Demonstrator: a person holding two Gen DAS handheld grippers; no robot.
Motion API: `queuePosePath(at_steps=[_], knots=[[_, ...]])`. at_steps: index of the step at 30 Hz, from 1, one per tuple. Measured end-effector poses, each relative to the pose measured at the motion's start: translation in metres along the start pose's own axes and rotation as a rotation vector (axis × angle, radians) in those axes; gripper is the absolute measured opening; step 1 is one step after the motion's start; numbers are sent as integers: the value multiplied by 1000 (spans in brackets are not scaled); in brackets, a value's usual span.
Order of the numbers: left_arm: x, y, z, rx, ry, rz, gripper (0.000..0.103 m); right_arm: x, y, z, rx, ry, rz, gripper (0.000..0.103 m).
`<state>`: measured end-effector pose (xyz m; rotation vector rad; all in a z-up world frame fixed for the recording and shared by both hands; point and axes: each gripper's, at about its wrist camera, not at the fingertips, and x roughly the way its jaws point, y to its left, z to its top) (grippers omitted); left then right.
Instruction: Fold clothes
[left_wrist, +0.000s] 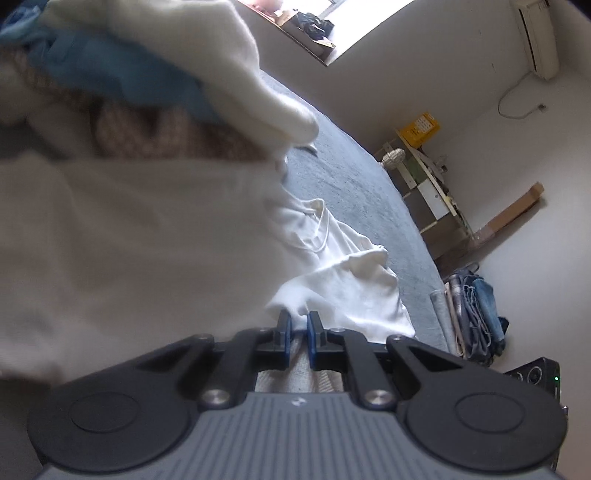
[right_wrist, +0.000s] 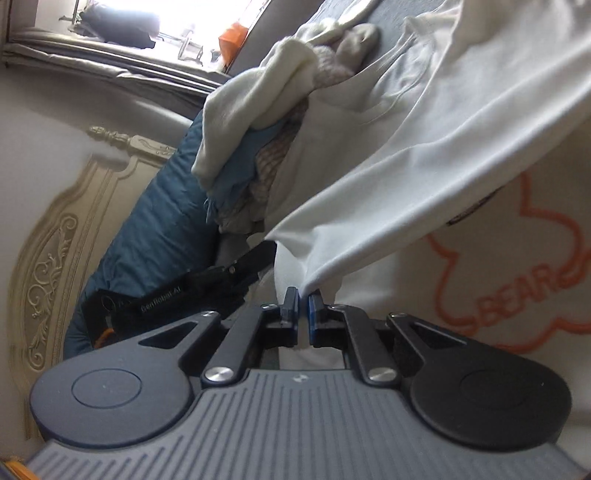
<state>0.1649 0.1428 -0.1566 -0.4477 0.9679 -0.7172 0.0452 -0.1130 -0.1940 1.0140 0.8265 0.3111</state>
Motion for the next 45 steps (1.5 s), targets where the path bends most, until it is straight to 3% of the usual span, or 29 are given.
queuePosePath(at_steps=[7,9,12,16,21,24,26,29,32,37,38,39,43,45], knots=[[8,19,6,92,79,116,10,36,7,-5,3,15,-15,3],[15,30,0,98,96,159,18,47,-1,-9,12,29,-53,7],[13,38,-9,113,53,213,27,57,-19,-17,36,79,-103,9],[-9,28,-15,140,-55,200,35,41,-28,-22,1,98,-84,23],[-27,-10,-35,300,-80,178,42,-11,-28,-12,-147,54,-140,25],[-22,-31,-55,413,-36,155,46,-50,-29,-2,-278,-31,-244,25],[-12,-38,-66,449,-3,173,47,-75,-29,2,-430,-120,-400,25],[1,-34,-73,410,25,218,46,-99,-39,10,-615,-220,-664,25],[0,-32,-72,355,-7,219,46,-103,-55,18,-795,-247,-868,24],[2,-25,-68,290,-36,257,46,-77,-82,30,-1000,-158,-996,22],[6,-23,-68,279,-32,278,46,-70,-86,32,-1024,-140,-1015,19],[10,-20,-67,267,-22,296,45,-65,-90,34,-1050,-131,-1042,3],[17,-16,-69,260,8,327,43,-77,-92,33,-1036,-215,-1090,0],[19,-16,-71,268,14,335,43,-83,-99,31,-1003,-215,-1096,0]])
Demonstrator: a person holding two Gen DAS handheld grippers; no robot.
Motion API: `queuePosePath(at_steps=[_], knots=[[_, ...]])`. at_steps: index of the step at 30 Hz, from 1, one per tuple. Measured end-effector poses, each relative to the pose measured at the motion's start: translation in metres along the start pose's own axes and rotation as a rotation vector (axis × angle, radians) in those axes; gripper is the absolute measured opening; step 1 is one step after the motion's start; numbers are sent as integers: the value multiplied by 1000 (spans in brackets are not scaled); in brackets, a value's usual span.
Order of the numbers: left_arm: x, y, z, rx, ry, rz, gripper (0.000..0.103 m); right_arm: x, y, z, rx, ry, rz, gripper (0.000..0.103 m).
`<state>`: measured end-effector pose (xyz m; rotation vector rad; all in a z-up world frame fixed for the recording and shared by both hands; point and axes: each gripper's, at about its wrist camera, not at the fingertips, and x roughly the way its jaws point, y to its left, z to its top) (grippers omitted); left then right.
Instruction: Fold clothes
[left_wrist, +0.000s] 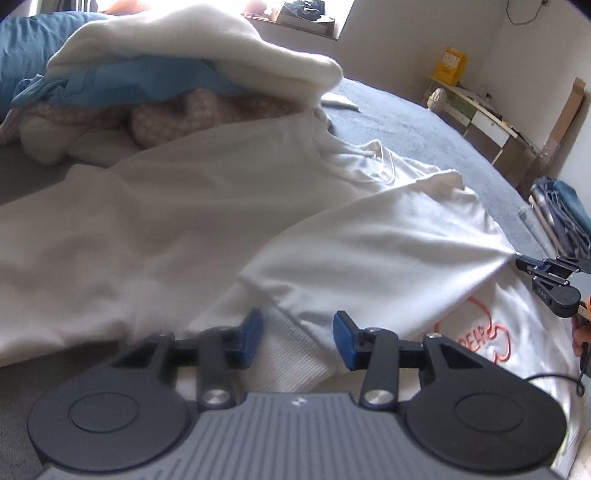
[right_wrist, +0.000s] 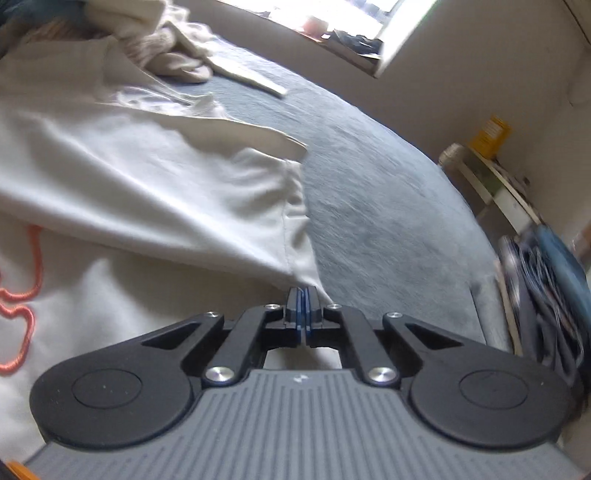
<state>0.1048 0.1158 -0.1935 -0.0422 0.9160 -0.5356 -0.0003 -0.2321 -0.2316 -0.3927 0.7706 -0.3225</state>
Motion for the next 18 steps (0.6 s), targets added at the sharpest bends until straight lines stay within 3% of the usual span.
queuePosePath(at_steps=[6,9,13,18], knots=[[1,-3,-2,21,10,-3,43,3,-11,-20,-42,34,10,0],[0,-1,-3,12,12,-12,43,-14,-38,-13,95,36,89,0],[0,-1,-4,1,14,-9,43,-32,-62,12,243,-66,199,1],[-2,-3,-5,-13,9,0,44,5,-55,43,291,-80,325,1]])
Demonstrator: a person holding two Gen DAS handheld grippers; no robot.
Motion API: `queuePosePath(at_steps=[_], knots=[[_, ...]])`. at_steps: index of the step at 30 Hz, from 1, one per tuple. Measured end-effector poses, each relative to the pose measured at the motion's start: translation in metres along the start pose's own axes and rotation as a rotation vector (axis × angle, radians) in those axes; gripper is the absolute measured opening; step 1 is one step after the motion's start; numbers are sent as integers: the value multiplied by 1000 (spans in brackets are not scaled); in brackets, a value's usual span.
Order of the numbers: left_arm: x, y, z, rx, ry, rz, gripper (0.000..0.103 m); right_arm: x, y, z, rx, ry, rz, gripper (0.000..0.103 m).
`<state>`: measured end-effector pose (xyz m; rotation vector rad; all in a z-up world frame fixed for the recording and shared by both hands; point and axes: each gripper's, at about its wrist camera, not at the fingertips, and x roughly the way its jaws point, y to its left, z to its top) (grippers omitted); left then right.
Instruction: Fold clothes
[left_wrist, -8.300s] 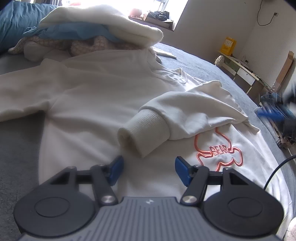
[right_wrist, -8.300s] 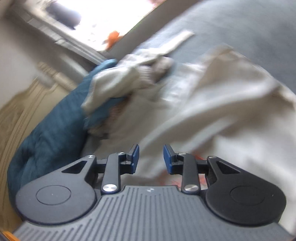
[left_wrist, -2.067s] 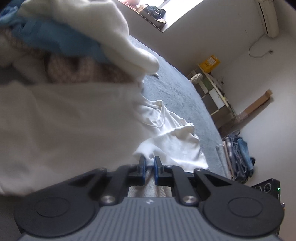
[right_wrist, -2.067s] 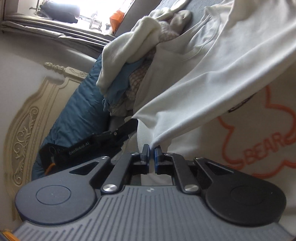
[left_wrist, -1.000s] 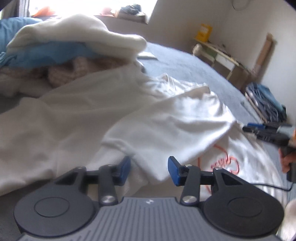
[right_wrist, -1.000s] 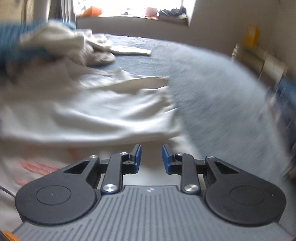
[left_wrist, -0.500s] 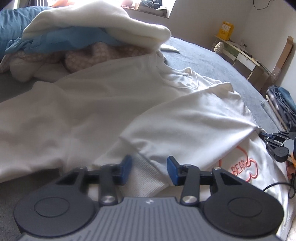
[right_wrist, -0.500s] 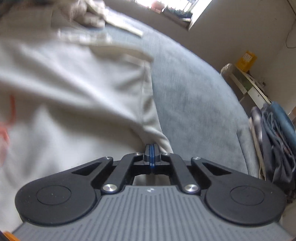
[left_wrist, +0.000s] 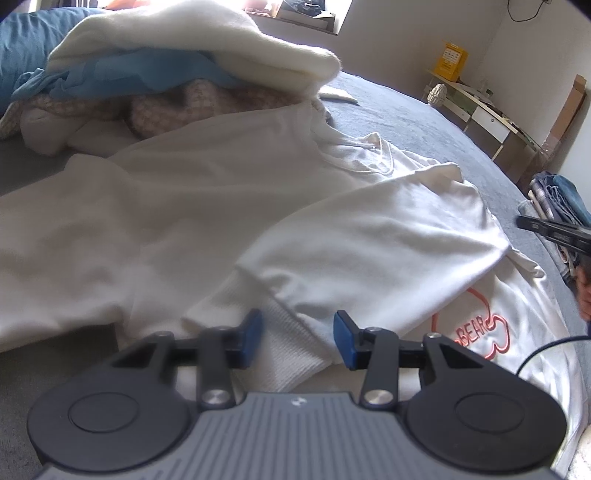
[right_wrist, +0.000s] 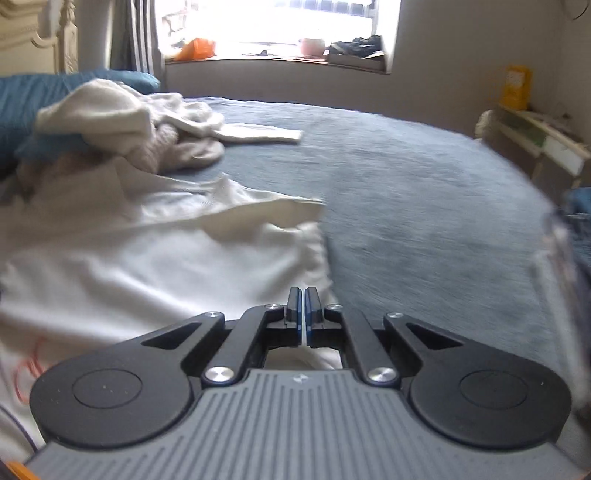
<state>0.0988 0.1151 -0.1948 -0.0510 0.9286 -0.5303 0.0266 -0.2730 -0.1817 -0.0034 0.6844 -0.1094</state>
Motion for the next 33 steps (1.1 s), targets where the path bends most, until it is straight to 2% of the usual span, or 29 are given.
queuePosePath(at_steps=[3,6,7,11,14,18,22,25,28,31,33], knots=[[-1,1,-2,-9,-2,0,45,37,-3,-6,-1,127,35,1],[0,4,-3,-28,-6,-11,45,47,-13,-9,32,237,83,1],[0,5,-4,-29,-7,-14,45,44,-17,-1,64,241,90,1],[1,7,-5,-26,-13,-21,45,38,-32,33,161,151,106,2],[1,7,-6,-34,-19,-25,45,64,-42,56,211,111,97,2],[2,8,-7,-35,-17,-27,45,119,-54,73,297,124,133,3],[4,8,-6,-34,-12,-28,45,168,-48,81,299,161,141,1],[5,8,-7,-31,-9,-29,45,182,-47,91,303,128,154,2],[5,9,-7,-31,-10,-34,45,176,-70,99,421,76,195,4],[6,11,-7,-40,-12,-40,46,164,-103,95,558,48,206,15],[7,11,-7,-40,-12,-42,46,165,-120,88,626,79,240,24]])
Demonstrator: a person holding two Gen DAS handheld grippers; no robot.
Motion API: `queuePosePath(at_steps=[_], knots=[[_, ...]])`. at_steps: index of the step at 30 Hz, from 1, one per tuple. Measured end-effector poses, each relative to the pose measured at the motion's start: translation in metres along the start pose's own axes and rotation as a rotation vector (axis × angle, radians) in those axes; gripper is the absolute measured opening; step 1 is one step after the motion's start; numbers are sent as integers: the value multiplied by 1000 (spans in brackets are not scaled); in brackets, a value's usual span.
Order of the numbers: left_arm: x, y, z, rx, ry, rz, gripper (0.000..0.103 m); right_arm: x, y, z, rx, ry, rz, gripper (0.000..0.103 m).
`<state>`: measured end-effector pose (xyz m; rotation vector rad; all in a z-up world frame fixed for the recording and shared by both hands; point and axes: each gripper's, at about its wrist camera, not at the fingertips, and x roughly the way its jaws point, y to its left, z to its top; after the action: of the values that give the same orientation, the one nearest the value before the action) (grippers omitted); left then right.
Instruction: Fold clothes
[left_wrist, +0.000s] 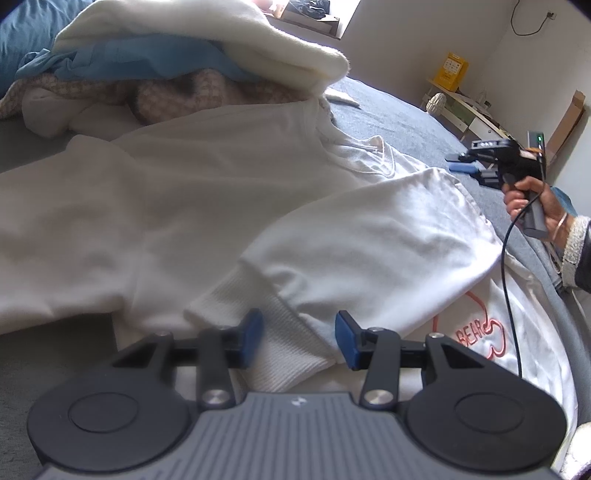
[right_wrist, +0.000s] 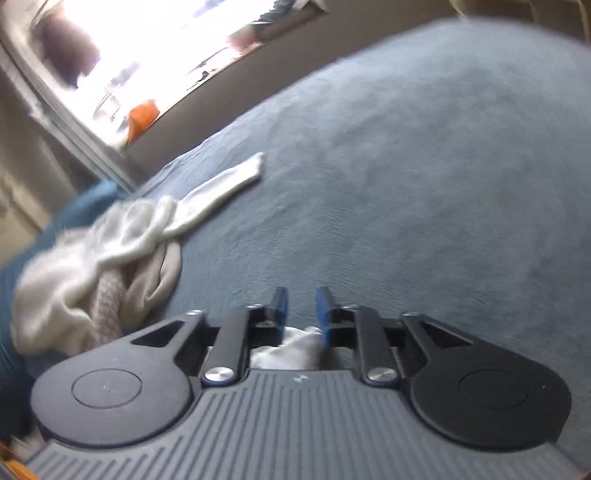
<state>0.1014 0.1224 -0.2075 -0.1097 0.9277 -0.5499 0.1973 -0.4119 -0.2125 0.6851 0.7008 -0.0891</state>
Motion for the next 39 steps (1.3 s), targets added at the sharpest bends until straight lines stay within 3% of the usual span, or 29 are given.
queuePosePath(at_steps=[4,5,6,10,13,15,17,20,25,29,31,34,35,37,39], knots=[[2,0,0,5,-2,1,46,18,-13,-6,57,155,83,27],[2,-1,0,5,-3,2,46,22,-9,-10,25,167,81,22],[1,-1,0,7,-4,3,46,25,-1,-14,-35,155,69,8],[1,-3,-1,12,-4,11,46,20,13,-19,-121,17,115,7],[1,-3,-1,13,-2,14,46,10,1,-18,-64,-37,111,12],[1,-4,-1,16,-1,16,46,-9,-11,-14,-10,-86,113,22],[1,-5,-1,17,-2,20,46,-37,-20,-10,10,-128,103,25],[1,-6,-1,9,-6,27,47,-84,-25,-16,-24,-86,111,25],[0,-7,1,-16,-9,39,48,-157,-17,-70,-105,15,64,24],[-3,-7,4,-47,-9,52,48,-179,-20,-120,-85,51,30,24],[-7,-6,7,-52,-12,68,49,-177,-29,-138,-70,81,-30,24],[-20,5,14,-121,-33,76,50,-176,-51,-156,-26,90,-196,23],[-27,11,14,-153,-46,75,50,-182,-56,-159,11,70,-202,23],[-44,23,14,-227,-80,69,51,-206,-59,-161,110,-10,-121,23],[-61,34,11,-298,-110,64,52,-226,-43,-163,111,-54,-74,23]])
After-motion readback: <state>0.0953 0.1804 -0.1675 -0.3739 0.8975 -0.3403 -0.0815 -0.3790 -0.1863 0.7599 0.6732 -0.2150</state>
